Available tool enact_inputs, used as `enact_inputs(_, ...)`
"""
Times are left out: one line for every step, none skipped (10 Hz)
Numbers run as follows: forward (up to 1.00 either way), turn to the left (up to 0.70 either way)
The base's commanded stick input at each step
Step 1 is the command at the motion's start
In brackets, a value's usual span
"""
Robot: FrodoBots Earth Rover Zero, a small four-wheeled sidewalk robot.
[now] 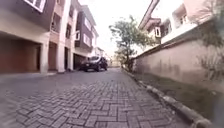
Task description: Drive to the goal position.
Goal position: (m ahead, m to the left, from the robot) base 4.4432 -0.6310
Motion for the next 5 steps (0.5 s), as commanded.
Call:
enact_inputs(0.70,-0.09)
enact_inputs(0.70,-0.32)
enact_inputs(0.70,-0.35)
enact_inputs(0.70,-0.29)
enact_inputs(0.70,-0.07)
